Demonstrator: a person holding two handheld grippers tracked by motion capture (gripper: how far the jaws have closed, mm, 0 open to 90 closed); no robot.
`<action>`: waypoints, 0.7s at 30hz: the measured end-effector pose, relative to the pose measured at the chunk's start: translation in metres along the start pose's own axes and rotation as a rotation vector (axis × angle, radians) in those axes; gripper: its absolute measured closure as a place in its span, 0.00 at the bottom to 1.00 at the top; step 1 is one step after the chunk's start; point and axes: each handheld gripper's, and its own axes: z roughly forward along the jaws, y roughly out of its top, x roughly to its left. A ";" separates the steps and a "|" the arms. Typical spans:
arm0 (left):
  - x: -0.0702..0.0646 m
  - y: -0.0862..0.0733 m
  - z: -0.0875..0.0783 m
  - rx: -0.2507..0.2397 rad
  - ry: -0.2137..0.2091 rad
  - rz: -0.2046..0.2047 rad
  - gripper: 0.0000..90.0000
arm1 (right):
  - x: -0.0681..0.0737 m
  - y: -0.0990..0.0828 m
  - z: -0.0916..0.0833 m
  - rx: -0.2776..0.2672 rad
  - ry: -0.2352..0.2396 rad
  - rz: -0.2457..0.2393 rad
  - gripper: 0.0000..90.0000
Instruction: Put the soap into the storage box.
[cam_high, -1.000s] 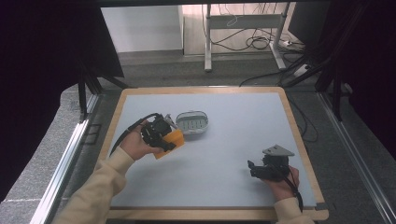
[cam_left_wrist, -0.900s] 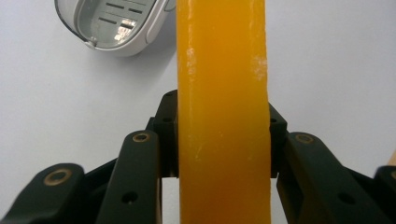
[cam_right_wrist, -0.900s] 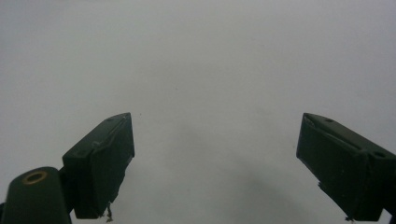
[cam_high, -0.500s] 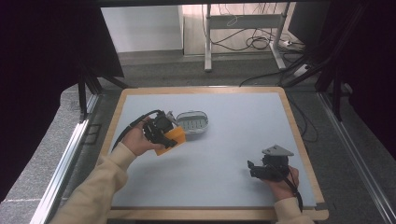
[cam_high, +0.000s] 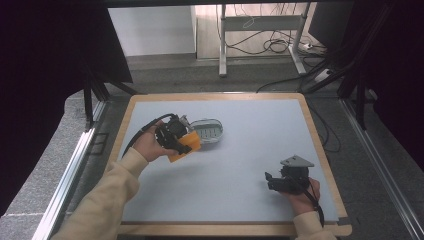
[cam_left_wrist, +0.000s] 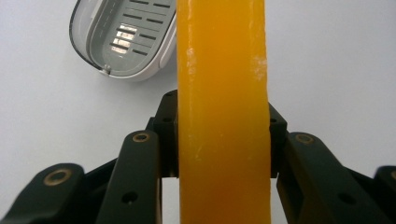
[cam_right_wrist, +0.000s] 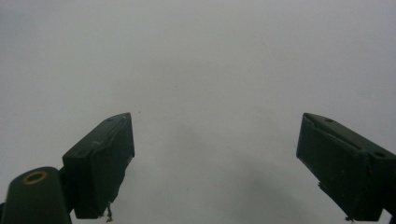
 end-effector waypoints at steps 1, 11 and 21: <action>0.001 0.001 0.000 0.001 0.001 0.001 0.69 | 0.000 0.000 0.000 0.000 0.000 -0.001 0.13; 0.009 0.005 0.004 0.001 0.014 -0.009 0.69 | -0.001 0.000 0.000 0.001 -0.001 -0.002 0.13; 0.014 0.015 0.006 0.005 0.018 0.024 0.69 | -0.001 0.000 0.001 -0.006 -0.001 -0.007 0.13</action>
